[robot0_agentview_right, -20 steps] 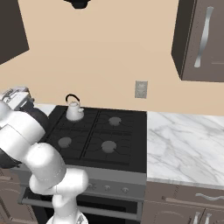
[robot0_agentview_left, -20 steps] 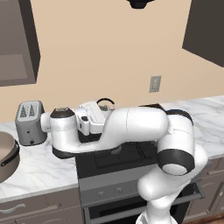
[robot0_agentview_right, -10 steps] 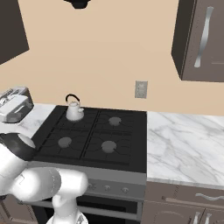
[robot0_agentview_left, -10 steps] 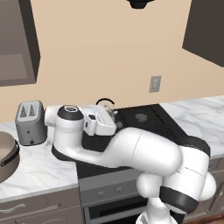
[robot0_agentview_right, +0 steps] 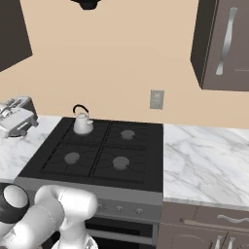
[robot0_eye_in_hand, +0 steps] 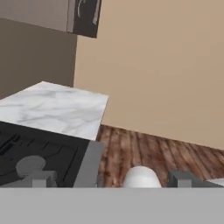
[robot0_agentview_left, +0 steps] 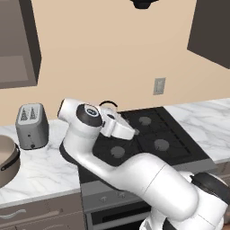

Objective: Pick the kettle from the cabinet and place it on a stove burner. Then pick the pot from the counter and place it on another stove burner. Finally, turn both burners on.

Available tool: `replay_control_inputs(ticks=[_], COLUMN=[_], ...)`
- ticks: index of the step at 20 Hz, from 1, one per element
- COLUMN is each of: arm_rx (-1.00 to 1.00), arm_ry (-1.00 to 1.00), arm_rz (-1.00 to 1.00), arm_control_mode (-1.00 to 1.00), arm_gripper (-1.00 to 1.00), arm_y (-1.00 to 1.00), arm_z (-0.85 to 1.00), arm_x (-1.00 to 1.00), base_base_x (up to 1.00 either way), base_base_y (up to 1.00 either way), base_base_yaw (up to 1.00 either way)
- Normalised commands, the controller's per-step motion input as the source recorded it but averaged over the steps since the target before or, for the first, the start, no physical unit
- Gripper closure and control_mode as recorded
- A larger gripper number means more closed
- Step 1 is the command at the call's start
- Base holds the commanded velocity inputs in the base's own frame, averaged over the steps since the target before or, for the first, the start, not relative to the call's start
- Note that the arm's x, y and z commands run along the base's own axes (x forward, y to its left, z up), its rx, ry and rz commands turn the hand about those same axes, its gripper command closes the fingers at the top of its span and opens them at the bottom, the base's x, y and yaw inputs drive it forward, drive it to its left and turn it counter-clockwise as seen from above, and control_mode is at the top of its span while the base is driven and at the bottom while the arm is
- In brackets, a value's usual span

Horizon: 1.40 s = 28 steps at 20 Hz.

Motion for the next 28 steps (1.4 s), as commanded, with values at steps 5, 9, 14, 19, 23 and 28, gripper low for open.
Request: replay_control_inputs(ticks=[5,9,14,19,23,28], arm_rx=[0.18,0.18,0.12,0.05,0.03,0.05], arm_ry=[0.16,0.16,0.06,-0.02,-0.05,-0.07], arm_rz=[0.00,0.00,0.04,0.11,0.12,0.16], arm_control_mode=[-1.00,-1.00,-1.00,-1.00,-1.00,-1.00], arm_gripper=[-1.00,-1.00,-1.00,-1.00,-1.00,-1.00], arm_y=[-0.26,-0.25,-0.21,-0.10,-0.06,-0.05], arm_z=[0.14,0.10,0.00,0.00,0.00,-0.01], arm_x=[-0.24,-0.19,-0.16,-0.28,-0.29,-0.19], base_base_x=[0.00,0.00,0.00,0.00,0.00,0.00], base_base_y=[0.00,0.00,0.00,0.00,0.00,0.00], base_base_yaw=[0.00,0.00,0.00,0.00,0.00,0.00])
